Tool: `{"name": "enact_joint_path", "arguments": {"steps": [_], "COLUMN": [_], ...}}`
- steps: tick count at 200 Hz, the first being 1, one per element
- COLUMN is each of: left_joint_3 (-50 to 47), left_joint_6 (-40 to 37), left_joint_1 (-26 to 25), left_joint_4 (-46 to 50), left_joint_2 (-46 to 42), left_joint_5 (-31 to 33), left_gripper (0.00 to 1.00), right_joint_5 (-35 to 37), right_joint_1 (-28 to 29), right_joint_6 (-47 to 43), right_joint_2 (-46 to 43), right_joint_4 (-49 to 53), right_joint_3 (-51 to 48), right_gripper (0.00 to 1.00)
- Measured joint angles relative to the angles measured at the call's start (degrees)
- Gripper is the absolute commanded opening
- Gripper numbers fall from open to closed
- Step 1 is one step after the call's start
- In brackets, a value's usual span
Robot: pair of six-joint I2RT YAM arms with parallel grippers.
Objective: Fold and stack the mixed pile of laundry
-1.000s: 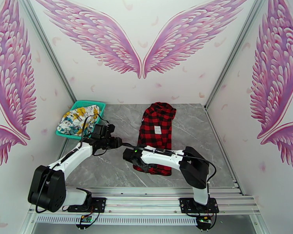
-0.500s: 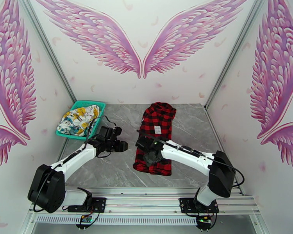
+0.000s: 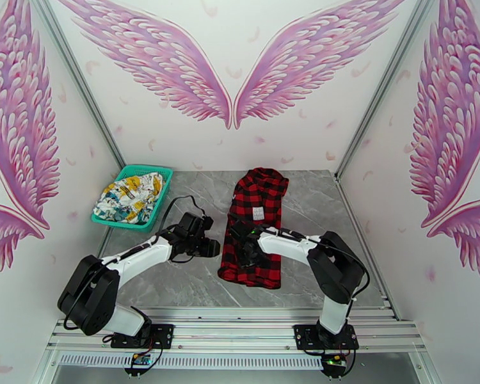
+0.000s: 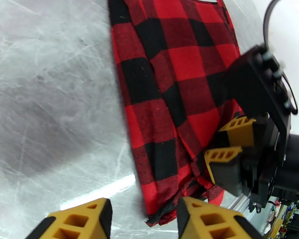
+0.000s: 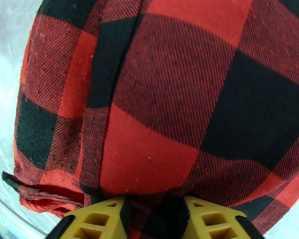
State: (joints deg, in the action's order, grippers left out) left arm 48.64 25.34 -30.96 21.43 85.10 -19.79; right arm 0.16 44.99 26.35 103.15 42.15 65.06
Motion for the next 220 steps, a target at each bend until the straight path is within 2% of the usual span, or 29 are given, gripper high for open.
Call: {"name": "enact_joint_path", "arguments": {"steps": [14,27,53,76,117,142,205,220], "left_joint_3": [-0.4,-1.3,-3.2,-5.1,-8.8,-10.0,-10.4,-10.4], "left_joint_6": [0.1,0.6,2.2,5.1,12.1,15.1,18.8,19.5], "left_joint_1": [-0.5,-1.4,-3.8,-6.0,-10.6,-11.7,-13.9,-14.7], "left_joint_4": [0.9,1.7,2.7,1.7,-4.6,-8.3,-13.1,-13.1], "left_joint_2": [-0.3,-1.2,-3.9,-5.1,-4.5,-2.3,2.5,2.8], "left_joint_5": [0.5,0.9,1.1,1.0,0.3,-0.1,-1.2,-0.9], "left_gripper": [0.58,0.61,0.65,0.70,0.69,0.69,0.60,0.55], "right_joint_5": [0.0,0.0,-1.8,-4.7,-14.1,-19.7,-27.7,-28.7], "right_joint_1": [0.3,0.5,-1.6,-7.7,-22.6,-28.5,-29.8,-29.4], "right_joint_6": [0.7,1.0,1.2,1.3,2.8,3.9,7.3,8.0], "right_joint_2": [-2.6,-6.1,-17.0,-25.5,-31.2,-34.1,-35.0,-34.9], "right_joint_4": [0.3,2.4,6.0,6.5,6.2,5.4,-1.4,-3.0], "right_joint_3": [-2.0,-3.7,-5.7,-9.2,-23.2,-29.2,-35.7,-36.7], "right_gripper": [0.67,0.72,0.76,0.77,0.72,0.68,0.49,0.43]}}
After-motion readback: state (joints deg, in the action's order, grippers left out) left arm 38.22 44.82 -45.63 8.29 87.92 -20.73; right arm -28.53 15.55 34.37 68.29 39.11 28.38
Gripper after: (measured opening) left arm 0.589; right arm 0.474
